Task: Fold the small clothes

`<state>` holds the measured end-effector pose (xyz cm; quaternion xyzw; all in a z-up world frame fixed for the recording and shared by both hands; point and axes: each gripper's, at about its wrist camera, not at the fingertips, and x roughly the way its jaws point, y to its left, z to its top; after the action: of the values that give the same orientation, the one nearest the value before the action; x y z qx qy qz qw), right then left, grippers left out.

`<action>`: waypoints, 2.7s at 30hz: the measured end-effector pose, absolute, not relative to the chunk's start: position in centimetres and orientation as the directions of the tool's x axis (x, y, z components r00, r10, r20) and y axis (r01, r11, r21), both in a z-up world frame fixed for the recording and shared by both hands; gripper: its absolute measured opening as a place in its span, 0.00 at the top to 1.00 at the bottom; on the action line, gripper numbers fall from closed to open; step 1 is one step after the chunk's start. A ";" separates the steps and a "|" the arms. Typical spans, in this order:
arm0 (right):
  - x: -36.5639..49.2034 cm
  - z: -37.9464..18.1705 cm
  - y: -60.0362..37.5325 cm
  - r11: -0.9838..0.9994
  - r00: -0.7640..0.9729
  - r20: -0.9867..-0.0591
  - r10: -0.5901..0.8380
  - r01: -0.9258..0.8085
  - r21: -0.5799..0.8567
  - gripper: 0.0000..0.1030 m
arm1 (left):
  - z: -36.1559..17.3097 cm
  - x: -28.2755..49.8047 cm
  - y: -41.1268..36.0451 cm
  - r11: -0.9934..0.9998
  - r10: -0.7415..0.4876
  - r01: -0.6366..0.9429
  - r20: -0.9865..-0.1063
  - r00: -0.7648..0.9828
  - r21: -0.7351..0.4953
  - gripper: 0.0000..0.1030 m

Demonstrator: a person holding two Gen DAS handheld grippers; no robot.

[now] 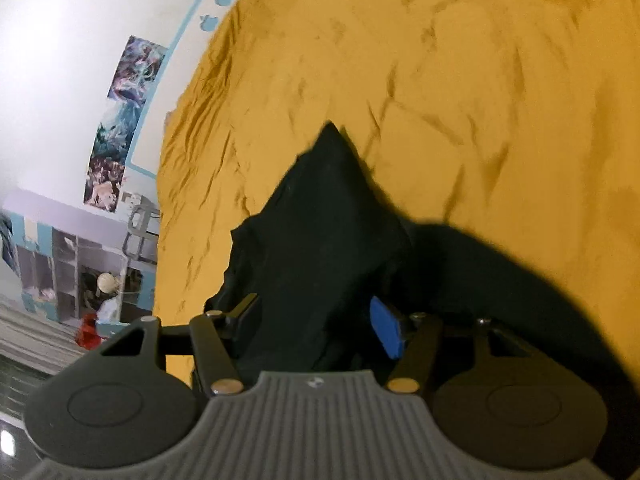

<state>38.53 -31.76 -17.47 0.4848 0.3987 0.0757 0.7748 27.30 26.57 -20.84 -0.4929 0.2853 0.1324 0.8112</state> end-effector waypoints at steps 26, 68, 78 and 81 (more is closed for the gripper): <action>38.4 -19.4 -33.7 0.646 0.699 -0.650 0.298 0.354 0.677 1.00 | -21.2 24.4 26.6 0.500 -0.061 -0.490 -0.593 0.803 -0.715 0.92; 24.8 -6.5 -37.8 0.767 0.681 -0.450 0.578 -0.263 0.585 0.28 | -11.7 10.6 25.9 0.795 -0.419 0.118 -0.398 0.816 -0.595 0.46; 13.6 -10.2 -45.5 0.764 0.548 -0.560 0.622 -0.267 0.587 0.27 | -18.8 0.1 29.1 0.714 -0.464 0.022 -0.450 0.763 -0.699 0.47; 12.2 -11.8 -45.5 0.754 0.484 -0.594 0.643 -0.264 0.602 0.27 | -20.3 0.0 28.4 0.684 -0.533 0.057 -0.445 0.720 -0.727 0.47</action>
<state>12.20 -45.47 -11.83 0.2209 0.4288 0.2725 0.8325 0.02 28.36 -20.33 -0.3583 0.3321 -0.1723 0.8554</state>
